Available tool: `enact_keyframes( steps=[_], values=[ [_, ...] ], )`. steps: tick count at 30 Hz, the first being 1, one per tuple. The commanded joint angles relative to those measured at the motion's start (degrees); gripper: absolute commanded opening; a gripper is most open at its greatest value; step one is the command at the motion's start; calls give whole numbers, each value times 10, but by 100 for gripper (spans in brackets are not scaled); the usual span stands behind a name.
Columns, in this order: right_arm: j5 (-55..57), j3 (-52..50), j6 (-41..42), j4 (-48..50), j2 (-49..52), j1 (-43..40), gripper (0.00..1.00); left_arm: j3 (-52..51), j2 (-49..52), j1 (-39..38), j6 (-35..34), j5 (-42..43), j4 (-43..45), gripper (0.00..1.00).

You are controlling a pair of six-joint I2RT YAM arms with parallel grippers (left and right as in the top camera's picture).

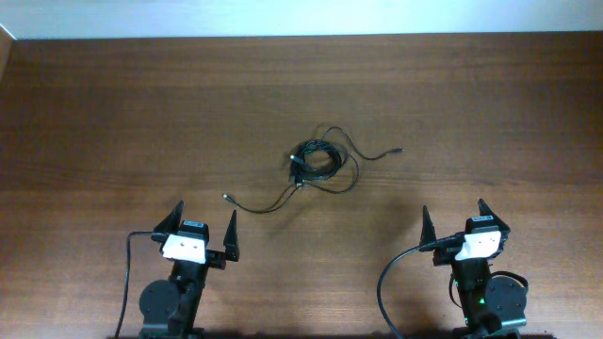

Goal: Untangle cables

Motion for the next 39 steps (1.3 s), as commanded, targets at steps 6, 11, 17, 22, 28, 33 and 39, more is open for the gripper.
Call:
enact_keyframes(
  steps=[6,11,17,22,28,33,39],
  values=[
    [3,-3,2,-4,-4,2,99,-1,-2,4,9,-4,-3,99],
    [3,-3,2,-4,-4,2,98,-1,-2,4,9,-4,-3,99],
    [3,-3,2,-4,-4,2,99,-1,-2,4,9,-4,-3,99],
    [3,-3,2,-4,-4,2,99,-1,-2,4,9,-4,-3,99],
    [3,-3,2,-4,-4,2,98,-1,-2,4,9,-4,-3,99],
    [3,-3,2,-4,-4,2,98,-1,-2,4,9,-4,-3,99],
    [3,-3,2,-4,-4,2,98,-1,-2,4,9,-14,7,99]
  ],
)
